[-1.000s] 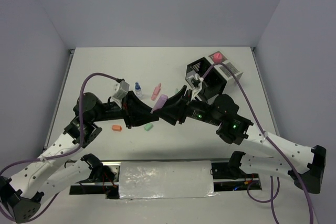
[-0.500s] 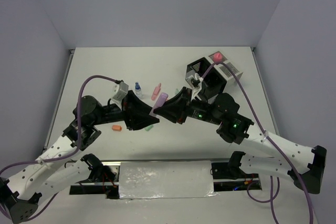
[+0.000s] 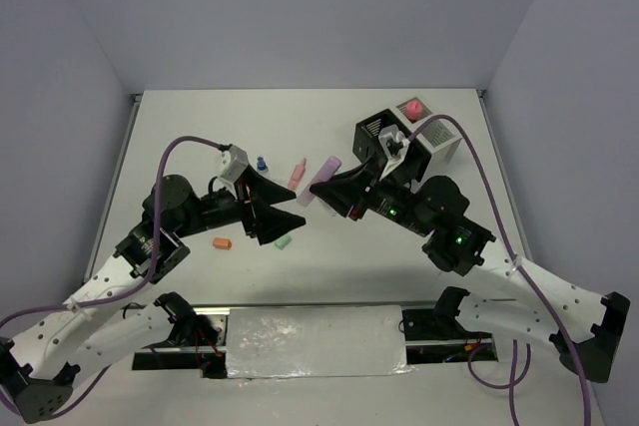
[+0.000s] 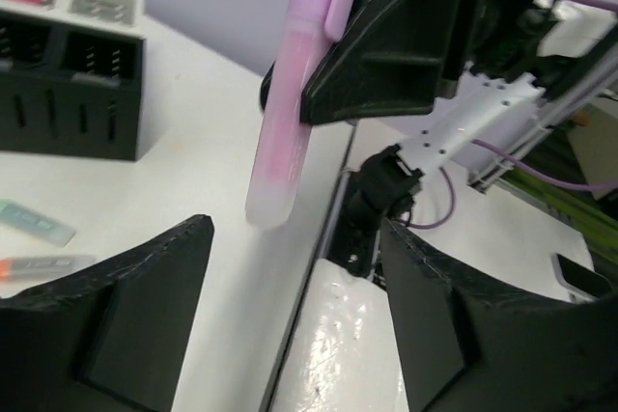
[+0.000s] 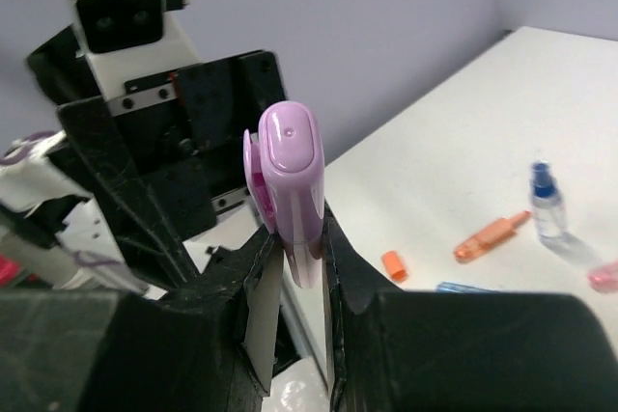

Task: Sort the stationery into containers
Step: Close the pen cap on the pen, then place the pen in the storage box.

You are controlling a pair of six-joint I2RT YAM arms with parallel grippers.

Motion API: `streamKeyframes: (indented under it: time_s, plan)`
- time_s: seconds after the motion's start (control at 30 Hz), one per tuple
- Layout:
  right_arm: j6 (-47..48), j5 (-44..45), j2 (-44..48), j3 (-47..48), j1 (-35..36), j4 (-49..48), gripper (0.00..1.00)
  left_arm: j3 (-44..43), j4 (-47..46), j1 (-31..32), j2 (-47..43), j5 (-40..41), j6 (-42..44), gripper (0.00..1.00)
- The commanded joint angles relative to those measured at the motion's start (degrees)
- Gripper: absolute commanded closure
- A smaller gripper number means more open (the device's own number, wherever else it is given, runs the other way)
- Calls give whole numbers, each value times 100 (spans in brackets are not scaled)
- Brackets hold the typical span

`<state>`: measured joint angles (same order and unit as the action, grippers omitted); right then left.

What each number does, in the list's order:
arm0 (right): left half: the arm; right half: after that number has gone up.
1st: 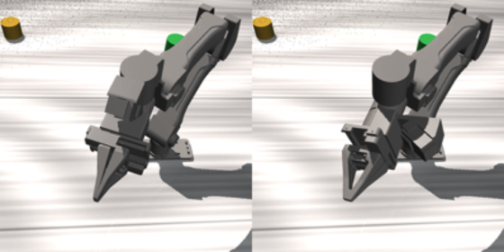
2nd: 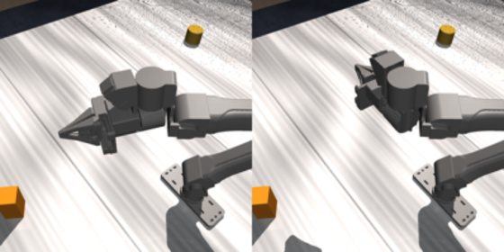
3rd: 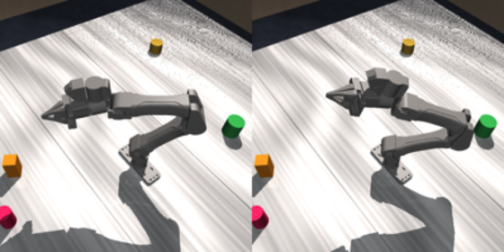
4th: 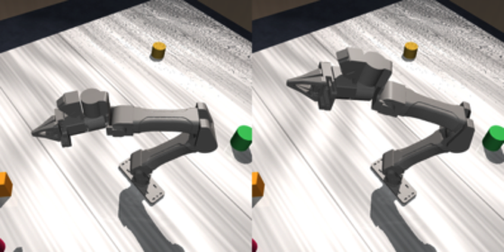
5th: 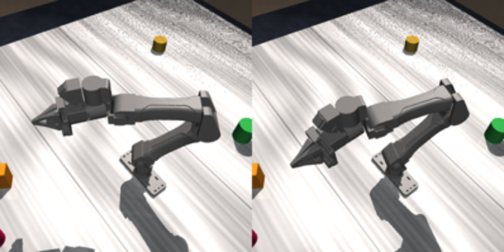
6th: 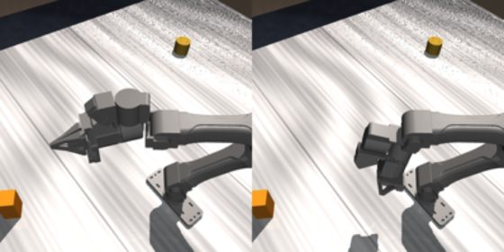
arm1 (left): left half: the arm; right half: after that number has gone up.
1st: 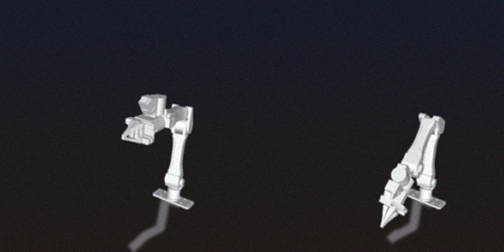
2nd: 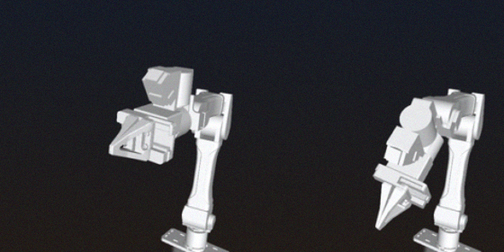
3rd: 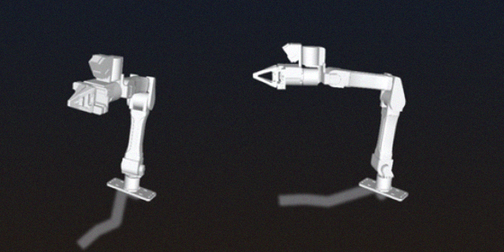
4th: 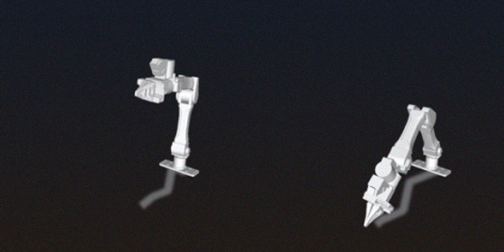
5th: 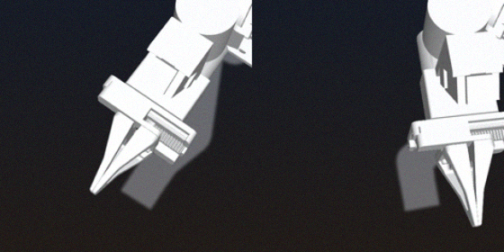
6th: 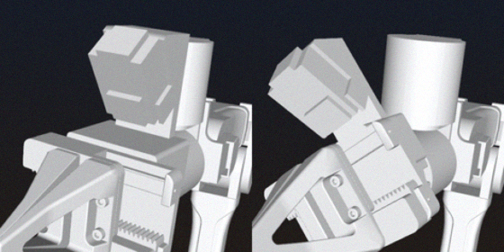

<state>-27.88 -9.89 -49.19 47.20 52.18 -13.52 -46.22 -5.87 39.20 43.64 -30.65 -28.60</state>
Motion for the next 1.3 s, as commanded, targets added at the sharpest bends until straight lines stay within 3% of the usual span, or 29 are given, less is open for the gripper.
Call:
streamKeyframes:
  time_s: [0.0, 0.1, 0.3, 0.37, 0.57, 0.67, 0.9, 1.03, 1.27]
  plan:
    - [2, 522, 216, 17, -164, 261, 100, -344, 498, 18, 13, 751, 214, 16]
    - [46, 848, 287, 87, -244, 551, 100, -414, 945, 17, 13, 973, 320, 5]
    - [221, 980, 445, 158, -314, 754, 100, -450, 1360, 26, -83, 1237, 408, 2]
    - [300, 1452, 463, 246, -332, 982, 100, -589, 1640, 26, -110, 1622, 425, 1]
    - [608, 2990, 33, 860, -577, 2325, 100, -1398, 3880, 18, 48, 3994, 539, 1]
    - [924, 3378, -240, 949, -866, 2249, 100, -1461, 4558, 26, 31, 4831, 618, 1]
    - [1644, 3608, -1276, 1150, -2007, 1494, 100, -520, 4243, 26, -874, 5386, 505, 1]
    - [1751, 3083, -2243, 1546, -2686, 1141, 99, -423, 4252, 17, -1252, 5719, 434, 1]
    - [1821, 2642, -3614, 2512, -3275, 1272, 96, -441, 4278, 9, -1015, 5623, 478, 1]
